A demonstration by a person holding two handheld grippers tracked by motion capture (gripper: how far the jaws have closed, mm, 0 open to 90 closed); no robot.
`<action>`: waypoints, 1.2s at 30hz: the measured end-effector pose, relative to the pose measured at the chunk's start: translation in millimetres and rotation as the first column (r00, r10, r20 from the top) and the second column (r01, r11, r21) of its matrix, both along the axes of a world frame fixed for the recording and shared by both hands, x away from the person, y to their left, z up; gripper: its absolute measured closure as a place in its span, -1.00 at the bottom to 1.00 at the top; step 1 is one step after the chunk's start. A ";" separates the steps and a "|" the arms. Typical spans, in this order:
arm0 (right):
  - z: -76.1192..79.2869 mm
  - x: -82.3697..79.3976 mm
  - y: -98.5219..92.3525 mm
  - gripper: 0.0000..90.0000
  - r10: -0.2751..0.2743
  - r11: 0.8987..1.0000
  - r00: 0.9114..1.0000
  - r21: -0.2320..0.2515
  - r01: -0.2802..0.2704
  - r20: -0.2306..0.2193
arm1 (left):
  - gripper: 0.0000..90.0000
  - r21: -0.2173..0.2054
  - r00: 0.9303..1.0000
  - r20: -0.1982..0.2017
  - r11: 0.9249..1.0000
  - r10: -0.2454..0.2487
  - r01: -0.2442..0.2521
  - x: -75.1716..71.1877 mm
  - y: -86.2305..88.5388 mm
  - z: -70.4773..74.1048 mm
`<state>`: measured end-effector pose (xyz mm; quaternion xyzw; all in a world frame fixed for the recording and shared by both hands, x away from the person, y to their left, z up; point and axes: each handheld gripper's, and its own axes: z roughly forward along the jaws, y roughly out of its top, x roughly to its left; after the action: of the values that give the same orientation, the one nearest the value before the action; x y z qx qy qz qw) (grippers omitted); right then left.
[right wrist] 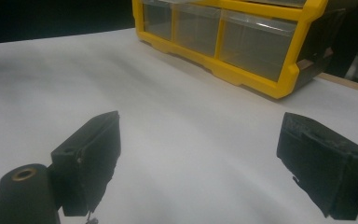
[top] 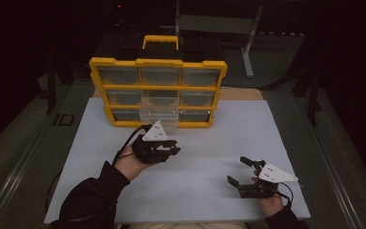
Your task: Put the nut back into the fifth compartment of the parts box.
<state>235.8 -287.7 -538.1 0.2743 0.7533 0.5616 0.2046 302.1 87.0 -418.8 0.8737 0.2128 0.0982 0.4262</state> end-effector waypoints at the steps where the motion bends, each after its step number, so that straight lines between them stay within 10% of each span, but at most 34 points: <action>1: 0.0 -0.1 0.0 -0.70 0.000 1.000 1.000 0.000 0.000 0.000 | 0.54 -0.004 1.000 0.002 1.000 0.000 0.000 0.8 0.7 3.4; 21: 0.1 -0.4 0.5 -0.70 0.001 1.000 1.000 -0.002 -0.001 -0.001 | 0.54 -0.044 0.993 0.080 0.996 0.081 -0.078 27.1 9.3 46.4; 36: -0.2 -0.3 0.5 -0.70 0.001 1.000 1.000 -0.003 -0.001 -0.004 | 0.54 -0.073 0.972 0.136 0.980 0.193 -0.185 48.4 19.7 66.5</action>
<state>235.5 -287.2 -538.3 0.2747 0.7545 0.5602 0.2034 350.5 106.8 -352.3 0.8272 0.2671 0.1940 0.4548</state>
